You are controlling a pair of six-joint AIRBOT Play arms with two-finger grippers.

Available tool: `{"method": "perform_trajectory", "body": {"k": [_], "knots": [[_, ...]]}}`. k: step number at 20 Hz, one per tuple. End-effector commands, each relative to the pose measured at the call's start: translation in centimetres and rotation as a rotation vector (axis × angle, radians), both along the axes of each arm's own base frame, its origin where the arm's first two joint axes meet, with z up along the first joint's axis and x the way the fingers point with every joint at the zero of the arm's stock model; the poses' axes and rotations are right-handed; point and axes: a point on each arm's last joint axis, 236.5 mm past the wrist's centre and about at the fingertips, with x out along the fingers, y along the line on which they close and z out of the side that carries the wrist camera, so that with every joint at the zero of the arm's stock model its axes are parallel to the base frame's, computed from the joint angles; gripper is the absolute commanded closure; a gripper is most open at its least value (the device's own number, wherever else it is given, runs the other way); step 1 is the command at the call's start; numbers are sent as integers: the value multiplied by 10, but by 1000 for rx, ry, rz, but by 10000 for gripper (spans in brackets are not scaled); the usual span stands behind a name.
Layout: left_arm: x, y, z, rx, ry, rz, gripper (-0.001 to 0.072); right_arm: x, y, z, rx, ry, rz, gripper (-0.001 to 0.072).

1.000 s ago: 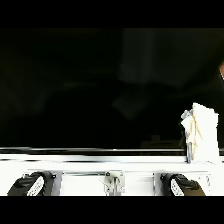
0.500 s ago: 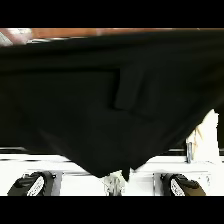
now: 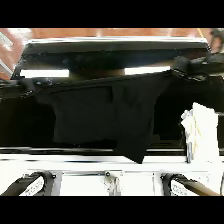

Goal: Fold the shirts.

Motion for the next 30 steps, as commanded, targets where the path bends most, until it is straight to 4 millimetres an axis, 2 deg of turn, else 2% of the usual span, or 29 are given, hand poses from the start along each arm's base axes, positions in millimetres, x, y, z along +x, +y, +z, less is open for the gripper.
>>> {"method": "perform_trajectory", "body": {"k": [1, 3, 6, 7, 8, 9, 10, 11, 12, 13, 15, 16, 17, 18, 20, 22, 25, 30], "knots": [[49, 2, -66, -48, 60, 21, 660, 63, 25, -56, 96, -30, -40, 650], [57, -7, -96, -115, 134, 25, 659, 72, 34, -76, 137, 3, -59, 649], [52, -20, -144, -158, 283, -1, 653, 66, 49, -127, 154, 149, -56, 607], [46, -26, -160, -171, 347, -11, 583, 63, 56, -143, 154, 192, -43, 320], [39, -31, -173, -188, 408, -9, 400, 60, 62, -154, 160, 224, -32, 40], [33, -33, -179, -198, 451, -11, 185, 59, 65, -160, 153, 236, -21, 32], [25, -31, -181, -194, 480, -28, 65, 57, 64, -158, 143, 236, -9, 32], [14, -22, -178, -170, 501, -52, 63, 53, 55, -152, 112, 231, 20, 32], [2, -6, -174, -135, 520, -70, 63, 45, 38, -146, 52, 239, 47, 32], [-10, 15, -169, -102, 537, -68, 63, 30, 10, -144, -40, 279, 62, 32], [-41, 56, -159, -83, 594, -21, 63, -23, -66, -149, -226, 476, 10, 33], [-61, 67, -158, -118, 634, 18, 63, -50, -93, -152, -254, 577, -15, 35], [-83, 75, -163, -158, 668, 76, 63, -76, -110, -158, -222, 663, -30, 71], [-105, 80, -175, -181, 685, 124, 44, -96, -116, -166, -138, 713, -56, 70], [-143, 81, -207, -231, 714, 225, 29, -121, -102, -183, 85, 731, -87, 70], [-165, 68, -231, -310, 734, 259, 28, -121, -79, -192, 249, 649, -90, 69], [-159, 53, -250, -388, 679, 306, 27, -103, -67, -196, 330, 527, -156, 69], [-134, 51, -248, -408, 580, 326, 29, -94, -47, -197, 305, 493, -94, 69]]}}
